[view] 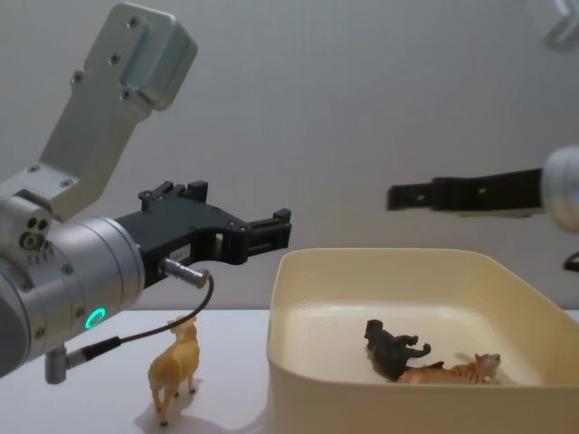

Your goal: Pick up the toy alternately with two hands and place it into the central storage box.

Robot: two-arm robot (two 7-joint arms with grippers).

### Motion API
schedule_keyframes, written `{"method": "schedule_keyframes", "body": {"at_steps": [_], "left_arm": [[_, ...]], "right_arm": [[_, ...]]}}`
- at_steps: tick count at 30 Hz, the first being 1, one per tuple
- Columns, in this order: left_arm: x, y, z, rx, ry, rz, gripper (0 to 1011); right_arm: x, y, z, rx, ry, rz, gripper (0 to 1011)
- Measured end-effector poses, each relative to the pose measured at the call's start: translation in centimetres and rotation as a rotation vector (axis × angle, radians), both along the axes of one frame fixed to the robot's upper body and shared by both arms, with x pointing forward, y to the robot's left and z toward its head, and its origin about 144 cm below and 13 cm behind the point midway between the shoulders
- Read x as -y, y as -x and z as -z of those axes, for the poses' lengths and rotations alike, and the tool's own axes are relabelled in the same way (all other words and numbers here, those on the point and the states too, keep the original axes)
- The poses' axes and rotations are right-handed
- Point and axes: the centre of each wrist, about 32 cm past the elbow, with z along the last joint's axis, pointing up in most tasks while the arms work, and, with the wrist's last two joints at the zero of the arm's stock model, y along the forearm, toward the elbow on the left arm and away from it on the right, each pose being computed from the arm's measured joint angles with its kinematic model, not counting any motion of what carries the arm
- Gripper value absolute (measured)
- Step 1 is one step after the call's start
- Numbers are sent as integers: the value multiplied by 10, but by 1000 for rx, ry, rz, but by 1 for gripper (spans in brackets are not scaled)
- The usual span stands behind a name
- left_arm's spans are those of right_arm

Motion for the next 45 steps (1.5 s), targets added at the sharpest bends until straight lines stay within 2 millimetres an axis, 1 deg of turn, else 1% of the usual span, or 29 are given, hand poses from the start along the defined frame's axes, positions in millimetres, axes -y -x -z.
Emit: {"method": "schedule_keyframes", "body": {"at_steps": [11,17,25,35,45], "left_arm": [[0,0,0,0,0,0,1002],[-1,2,0,-10,-4,-2,1002],[-3,12,-1,-69,-4,-26,1001],[-7,29,-1,-199,1,-81,1001],[-9,33,3,-333,-3,-119,1001]], "right_arm": [[36,21,-4,71,-33,129,1001],[49,29,-6,98,-43,174,1001],[57,35,-8,118,-51,204,1001],[63,39,-10,130,-54,223,1001],[65,42,-10,137,-56,233,1001]]}}
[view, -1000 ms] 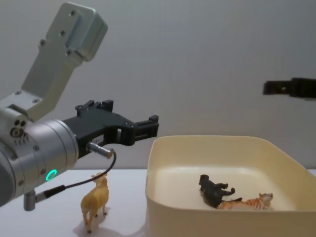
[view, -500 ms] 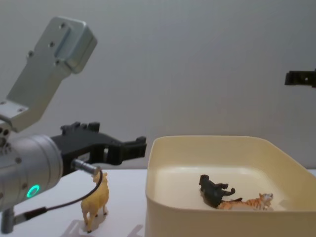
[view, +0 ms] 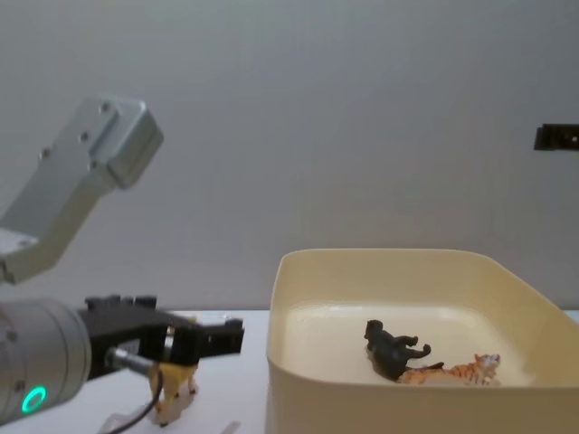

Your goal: Pick up the toy alternately with two hands and place it into the central storage box.

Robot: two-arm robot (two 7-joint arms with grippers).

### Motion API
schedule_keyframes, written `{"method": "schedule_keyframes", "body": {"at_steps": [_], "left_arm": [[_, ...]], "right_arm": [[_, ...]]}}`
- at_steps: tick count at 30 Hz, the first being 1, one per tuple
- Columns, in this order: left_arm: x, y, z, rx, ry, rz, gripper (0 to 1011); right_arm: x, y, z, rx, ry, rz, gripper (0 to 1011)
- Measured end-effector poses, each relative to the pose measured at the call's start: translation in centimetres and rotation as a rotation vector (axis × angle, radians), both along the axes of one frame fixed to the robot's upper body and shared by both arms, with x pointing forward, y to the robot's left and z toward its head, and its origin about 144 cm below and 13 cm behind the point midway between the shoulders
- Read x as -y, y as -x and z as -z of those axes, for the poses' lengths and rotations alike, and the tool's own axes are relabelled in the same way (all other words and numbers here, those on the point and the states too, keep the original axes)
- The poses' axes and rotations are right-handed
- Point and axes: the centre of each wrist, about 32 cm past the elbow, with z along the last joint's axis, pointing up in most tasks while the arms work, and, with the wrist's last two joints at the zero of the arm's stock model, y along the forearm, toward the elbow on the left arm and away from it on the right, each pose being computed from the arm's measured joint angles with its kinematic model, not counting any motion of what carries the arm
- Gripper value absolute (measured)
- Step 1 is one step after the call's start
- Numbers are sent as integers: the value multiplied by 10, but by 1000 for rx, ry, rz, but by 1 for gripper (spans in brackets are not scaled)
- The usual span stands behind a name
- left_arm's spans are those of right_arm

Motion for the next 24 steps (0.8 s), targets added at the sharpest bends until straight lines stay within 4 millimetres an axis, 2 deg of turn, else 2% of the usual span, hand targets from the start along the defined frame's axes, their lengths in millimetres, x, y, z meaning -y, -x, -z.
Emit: {"method": "schedule_keyframes", "body": {"at_steps": [15,24], "left_arm": [[-3,-18,14,-83,7,-33,994],[-3,-24,17,-95,11,-34,765]], "right_arm": [[1,1,0,4,-1,5,1001],[2,1,-1,4,-2,6,1001]]}}
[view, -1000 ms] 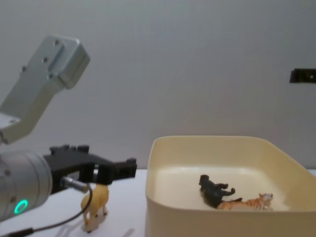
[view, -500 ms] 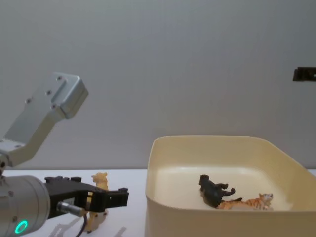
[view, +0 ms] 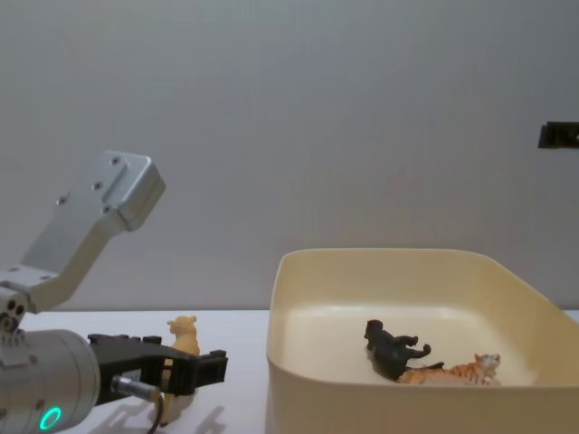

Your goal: Pick up the toy alternately with two hands and place it into the central storage box.

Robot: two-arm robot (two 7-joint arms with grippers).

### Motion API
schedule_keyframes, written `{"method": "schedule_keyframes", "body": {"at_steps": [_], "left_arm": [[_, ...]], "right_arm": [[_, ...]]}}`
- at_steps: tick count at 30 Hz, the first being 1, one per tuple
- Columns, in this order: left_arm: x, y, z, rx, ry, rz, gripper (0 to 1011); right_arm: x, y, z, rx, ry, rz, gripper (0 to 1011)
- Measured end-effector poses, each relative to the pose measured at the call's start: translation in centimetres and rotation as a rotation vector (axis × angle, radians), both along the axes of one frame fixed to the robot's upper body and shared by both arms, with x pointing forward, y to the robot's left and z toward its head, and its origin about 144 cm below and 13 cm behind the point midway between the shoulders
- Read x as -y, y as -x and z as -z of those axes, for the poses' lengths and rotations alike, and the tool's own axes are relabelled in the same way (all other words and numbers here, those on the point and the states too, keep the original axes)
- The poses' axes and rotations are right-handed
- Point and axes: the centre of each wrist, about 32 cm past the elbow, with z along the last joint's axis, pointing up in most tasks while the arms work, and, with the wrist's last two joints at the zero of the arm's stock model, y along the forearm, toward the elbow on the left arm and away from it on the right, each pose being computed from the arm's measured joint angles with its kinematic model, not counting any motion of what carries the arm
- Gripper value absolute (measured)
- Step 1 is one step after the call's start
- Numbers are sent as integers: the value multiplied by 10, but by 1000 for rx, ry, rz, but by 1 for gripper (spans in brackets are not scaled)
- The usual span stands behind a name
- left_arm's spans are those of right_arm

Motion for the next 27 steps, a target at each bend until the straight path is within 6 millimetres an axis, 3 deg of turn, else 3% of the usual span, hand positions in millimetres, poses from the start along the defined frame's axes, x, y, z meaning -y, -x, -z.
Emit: {"method": "schedule_keyframes", "body": {"at_steps": [7,11,14,27], "left_arm": [[0,-3,2,-5,1,-1,566],[0,-4,2,-7,2,-1,400],[0,-4,2,-7,3,-2,344],[0,-7,0,14,7,-3,341]], "right_arm": [[0,0,0,0,0,0,1001],[0,0,0,0,0,0,1001],[0,0,0,0,0,0,1001],[0,0,0,0,0,0,1001]]}}
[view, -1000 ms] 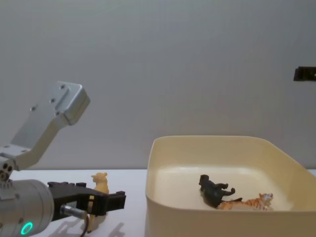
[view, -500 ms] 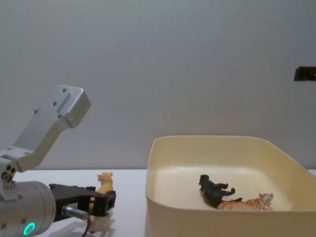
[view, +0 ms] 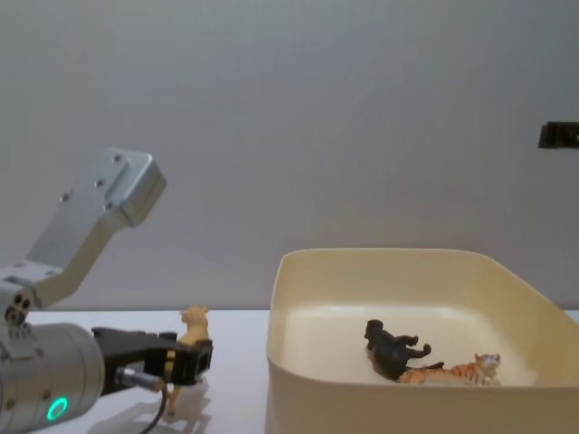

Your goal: Pick up the toy alternately with two hands and place it into the central storage box.

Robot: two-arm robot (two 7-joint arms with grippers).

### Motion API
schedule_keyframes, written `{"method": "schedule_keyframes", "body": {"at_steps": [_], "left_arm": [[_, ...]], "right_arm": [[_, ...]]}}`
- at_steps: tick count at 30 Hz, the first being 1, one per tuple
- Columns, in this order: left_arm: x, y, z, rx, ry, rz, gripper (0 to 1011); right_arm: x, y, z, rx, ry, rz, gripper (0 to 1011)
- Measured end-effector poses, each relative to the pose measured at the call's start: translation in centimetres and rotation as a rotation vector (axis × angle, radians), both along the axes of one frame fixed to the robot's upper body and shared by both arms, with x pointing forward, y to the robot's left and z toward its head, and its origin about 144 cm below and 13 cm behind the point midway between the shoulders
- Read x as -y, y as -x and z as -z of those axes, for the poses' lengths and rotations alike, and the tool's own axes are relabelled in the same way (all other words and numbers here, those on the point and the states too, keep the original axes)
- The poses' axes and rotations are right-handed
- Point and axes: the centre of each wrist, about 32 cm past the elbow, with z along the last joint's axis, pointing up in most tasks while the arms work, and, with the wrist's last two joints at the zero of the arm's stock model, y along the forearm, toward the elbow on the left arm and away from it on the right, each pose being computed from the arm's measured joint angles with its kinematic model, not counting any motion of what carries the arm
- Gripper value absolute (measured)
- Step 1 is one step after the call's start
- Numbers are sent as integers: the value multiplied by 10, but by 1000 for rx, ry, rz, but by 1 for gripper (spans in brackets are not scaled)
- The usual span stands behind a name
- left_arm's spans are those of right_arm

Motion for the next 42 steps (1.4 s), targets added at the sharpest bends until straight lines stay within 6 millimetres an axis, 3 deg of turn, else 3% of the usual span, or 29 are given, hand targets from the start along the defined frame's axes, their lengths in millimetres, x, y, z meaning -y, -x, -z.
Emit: {"method": "schedule_keyframes", "body": {"at_steps": [15,29,42], "left_arm": [[2,-16,-31,151,26,-24,341],[16,-54,-87,319,93,72,341],[40,-91,-107,335,141,230,341]], "right_arm": [[0,0,0,0,0,0,1001],[0,0,0,0,0,0,1001],[0,0,0,0,0,0,1001]]}}
